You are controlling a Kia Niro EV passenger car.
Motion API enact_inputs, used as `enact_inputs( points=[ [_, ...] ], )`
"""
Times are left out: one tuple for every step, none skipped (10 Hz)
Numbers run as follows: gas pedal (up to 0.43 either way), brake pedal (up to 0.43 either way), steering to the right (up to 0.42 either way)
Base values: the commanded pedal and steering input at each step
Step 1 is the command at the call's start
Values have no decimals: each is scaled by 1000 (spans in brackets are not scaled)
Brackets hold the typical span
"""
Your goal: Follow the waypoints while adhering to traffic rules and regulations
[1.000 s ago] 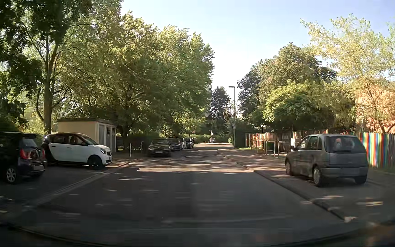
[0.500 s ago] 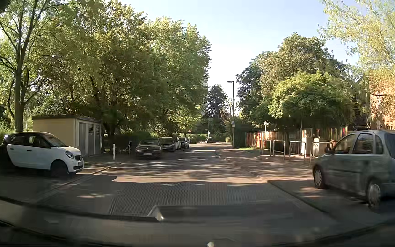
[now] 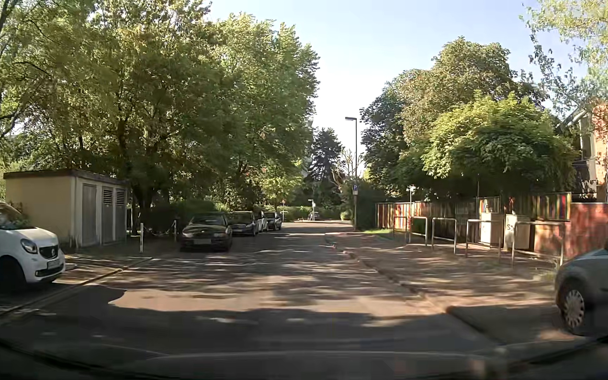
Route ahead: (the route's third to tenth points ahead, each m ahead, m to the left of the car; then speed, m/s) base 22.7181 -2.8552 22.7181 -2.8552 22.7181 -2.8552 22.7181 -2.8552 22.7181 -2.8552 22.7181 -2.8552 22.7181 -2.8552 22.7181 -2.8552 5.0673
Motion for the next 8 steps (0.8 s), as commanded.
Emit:
enact_inputs(
  points=[
    [0, 250, 38],
    [0, 250, 38],
    [0, 256, 38],
    [0, 256, 39],
    [0, 256, 46],
    [0, 256, 58],
    [0, 250, 72],
    [0, 250, 100]
  ],
)
